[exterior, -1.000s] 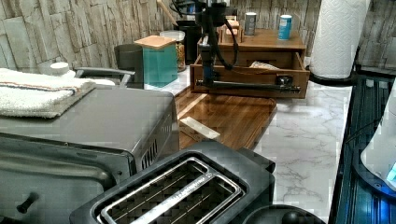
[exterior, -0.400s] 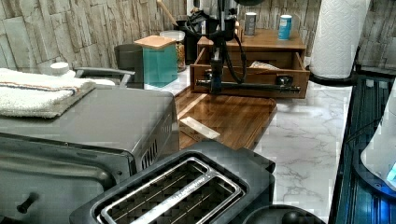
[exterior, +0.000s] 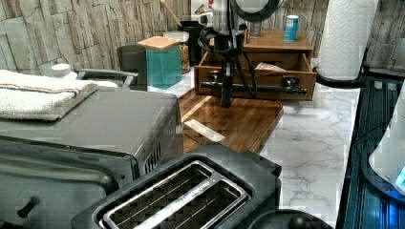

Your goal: Close the drawer.

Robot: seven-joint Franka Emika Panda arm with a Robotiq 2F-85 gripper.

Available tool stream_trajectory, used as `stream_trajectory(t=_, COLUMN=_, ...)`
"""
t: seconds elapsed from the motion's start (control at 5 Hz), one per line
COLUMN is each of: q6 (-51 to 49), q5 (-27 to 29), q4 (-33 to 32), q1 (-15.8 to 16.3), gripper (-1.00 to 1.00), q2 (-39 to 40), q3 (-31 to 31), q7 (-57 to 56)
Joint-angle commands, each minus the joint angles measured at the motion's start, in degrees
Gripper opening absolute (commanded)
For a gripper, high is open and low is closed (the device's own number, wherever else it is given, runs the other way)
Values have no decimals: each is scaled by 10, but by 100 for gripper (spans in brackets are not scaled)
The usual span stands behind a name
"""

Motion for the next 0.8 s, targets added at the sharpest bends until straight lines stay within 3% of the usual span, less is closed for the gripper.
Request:
stream_trajectory(t=0.2, q6=-17, q5=11, q4=-31, q1=-54, gripper=-100, q2=-34, q3=-41, q7=-51)
stream_trajectory(t=0.4, q6=-58, q5=3, q4=-19, q1=-58, gripper=-100, q2=-59, q3=-43, q7=-43)
stream_trajectory(t=0.8, q6=-52, q5=30, q4=30, q1=-62, gripper=-100, q2=-17, q3=-81, q7=-140)
